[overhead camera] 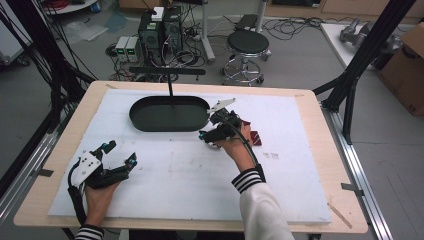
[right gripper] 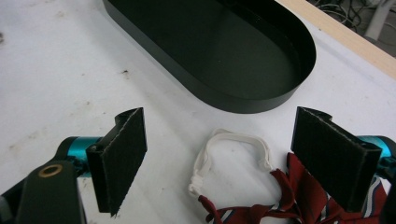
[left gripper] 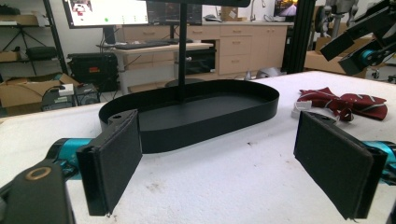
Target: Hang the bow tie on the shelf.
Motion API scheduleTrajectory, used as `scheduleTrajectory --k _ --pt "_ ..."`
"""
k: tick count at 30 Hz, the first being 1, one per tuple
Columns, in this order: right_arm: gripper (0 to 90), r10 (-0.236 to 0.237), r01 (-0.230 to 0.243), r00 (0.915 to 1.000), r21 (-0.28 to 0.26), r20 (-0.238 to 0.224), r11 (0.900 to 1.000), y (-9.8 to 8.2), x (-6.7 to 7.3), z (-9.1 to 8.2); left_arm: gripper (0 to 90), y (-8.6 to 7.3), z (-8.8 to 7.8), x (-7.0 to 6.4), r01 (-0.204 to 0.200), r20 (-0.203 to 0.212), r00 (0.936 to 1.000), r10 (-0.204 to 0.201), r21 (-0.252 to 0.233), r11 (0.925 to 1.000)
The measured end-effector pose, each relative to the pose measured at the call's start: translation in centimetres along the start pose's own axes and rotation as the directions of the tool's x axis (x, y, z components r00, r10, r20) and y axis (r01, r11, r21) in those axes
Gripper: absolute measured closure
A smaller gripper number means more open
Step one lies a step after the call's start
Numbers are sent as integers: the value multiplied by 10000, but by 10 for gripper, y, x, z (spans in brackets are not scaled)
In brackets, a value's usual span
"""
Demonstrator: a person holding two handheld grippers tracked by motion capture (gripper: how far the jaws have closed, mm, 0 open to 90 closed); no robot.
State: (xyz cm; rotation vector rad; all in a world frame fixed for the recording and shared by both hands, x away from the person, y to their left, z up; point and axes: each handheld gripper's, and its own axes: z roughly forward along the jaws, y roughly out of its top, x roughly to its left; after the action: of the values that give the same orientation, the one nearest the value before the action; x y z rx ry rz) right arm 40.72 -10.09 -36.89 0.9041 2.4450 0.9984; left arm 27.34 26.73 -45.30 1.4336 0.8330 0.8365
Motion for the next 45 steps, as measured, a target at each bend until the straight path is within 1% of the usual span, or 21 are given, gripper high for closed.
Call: scheduleTrajectory --k 3,6,8,10,12,14,15,16,18,20,23,24,28,29,33,40,42,45 --pt "173 148 -149 9999 128 82 9998 3 -1 4 155 0 0 0 3 1 10000 -3 -2 10000" --pt "178 297 -297 9996 324 -3 9990 3 -2 9 155 0 0 0 30 -1 10000 -30 -15 10000" --pt "195 289 -288 9996 501 -23 9983 3 -2 13 155 0 0 0 38 0 10000 -38 -18 10000" --pt "229 431 -410 9987 738 -271 9964 2 -3 18 155 0 0 0 26 4 10000 -26 -9 10000" --pt "268 588 -556 9979 1017 -288 9933 1 -2 23 155 0 0 0 29 -1 10000 -29 -13 10000" --pt "328 617 -570 9976 1324 -313 9896 1 -2 27 155 0 0 0 23 0 10000 -23 -14 10000" --pt "375 661 -619 9976 1627 -203 9847 0 -1 30 155 0 0 0 21 1 10000 -21 -17 10000" --pt "375 661 -619 9976 1627 -203 9847 0 -1 30 155 0 0 0 43 21 10000 -43 -16 10000" --pt "406 772 -736 9969 1877 -117 9795 0 -1 34 155 0 0 0 31 10 10000 -31 8 10000" --pt "421 977 -924 9951 2021 -163 9750 0 -1 36 155 0 0 0 38 -3 10000 -38 -3 10000" --pt "450 1105 -1045 9938 2292 -135 9678 -1 -1 41 155 0 0 0 43 -7 10000 -43 -5 10000" --pt "453 1122 -1063 9936 2352 -117 9661 -1 -1 42 154 0 0 0 38 7 10000 -38 16 10000" --pt "488 1435 -1372 9896 2446 -80 9599 -2 -2 44 154 0 0 1 46 -13 10000 -46 11 10000" --pt "512 1470 -1405 9891 2497 -75 9581 -2 -2 45 154 0 0 1 61 -9 10000 -61 8 10000" --pt "564 1338 -1260 9910 2686 -109 9550 -2 0 48 154 0 0 0 42 -12 10000 -42 -6 10000" --pt "617 1250 -1206 9922 2877 33 9501 -2 1 55 154 0 0 0 38 -7 10000 -38 15 10000" --pt "644 1263 -1226 9920 2933 64 9481 -2 1 56 154 0 0 0 33 -11 10000 -33 1 10000" --pt "651 1179 -1153 9930 3072 103 9446 -3 0 58 154 0 0 0 49 -19 10000 -49 15 10000"
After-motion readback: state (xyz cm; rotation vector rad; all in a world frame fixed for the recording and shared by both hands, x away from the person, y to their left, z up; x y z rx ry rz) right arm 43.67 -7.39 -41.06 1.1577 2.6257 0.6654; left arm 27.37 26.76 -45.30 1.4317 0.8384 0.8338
